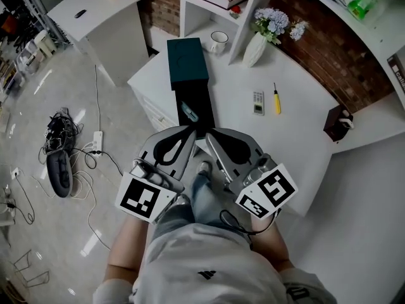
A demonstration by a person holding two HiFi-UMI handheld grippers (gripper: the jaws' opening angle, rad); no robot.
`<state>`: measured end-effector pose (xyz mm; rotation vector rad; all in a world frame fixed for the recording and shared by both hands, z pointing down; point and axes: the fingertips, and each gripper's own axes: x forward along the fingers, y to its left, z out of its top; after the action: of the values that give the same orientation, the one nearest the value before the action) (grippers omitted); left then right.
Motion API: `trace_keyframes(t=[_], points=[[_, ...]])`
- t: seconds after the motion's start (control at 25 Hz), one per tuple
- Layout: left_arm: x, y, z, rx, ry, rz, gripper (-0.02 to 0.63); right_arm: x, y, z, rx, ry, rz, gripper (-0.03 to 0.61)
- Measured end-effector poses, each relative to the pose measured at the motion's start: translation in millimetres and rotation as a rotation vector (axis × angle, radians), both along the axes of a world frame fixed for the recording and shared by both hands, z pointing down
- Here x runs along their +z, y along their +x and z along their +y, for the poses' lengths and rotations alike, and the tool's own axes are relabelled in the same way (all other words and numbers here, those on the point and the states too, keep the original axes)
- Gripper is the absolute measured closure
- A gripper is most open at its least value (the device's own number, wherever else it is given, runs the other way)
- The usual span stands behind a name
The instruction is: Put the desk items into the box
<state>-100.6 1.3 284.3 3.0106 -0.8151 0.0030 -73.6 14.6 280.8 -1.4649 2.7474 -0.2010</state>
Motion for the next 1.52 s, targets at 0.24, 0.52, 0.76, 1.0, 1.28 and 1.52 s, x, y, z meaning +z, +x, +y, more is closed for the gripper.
trace_keyframes(t=[0.24,0.52,0.76,1.0,1.28,1.52], points=[[2,27,16,0.096,-0.016,0.008,0.601,0,26,18,0.097,-0.010,0.005,0.571],[0,82,31,0.235,-0.026,0.010,0.601,-2,79,37,0.230,-0.016,0.005,0.571],[-5,144,51,0.338,-0.024,0.015,0.601,-5,136,57,0.326,-0.024,0.005,0.571],[-11,193,66,0.387,-0.017,0.008,0.601,-12,185,67,0.368,-0.018,-0.001,0.571],[-13,233,67,0.368,-0.015,0.005,0.601,-13,226,67,0.348,-0.012,-0.008,0.571],[-13,261,68,0.319,-0.008,-0.003,0.601,-11,255,66,0.297,-0.005,-0.019,0.571]])
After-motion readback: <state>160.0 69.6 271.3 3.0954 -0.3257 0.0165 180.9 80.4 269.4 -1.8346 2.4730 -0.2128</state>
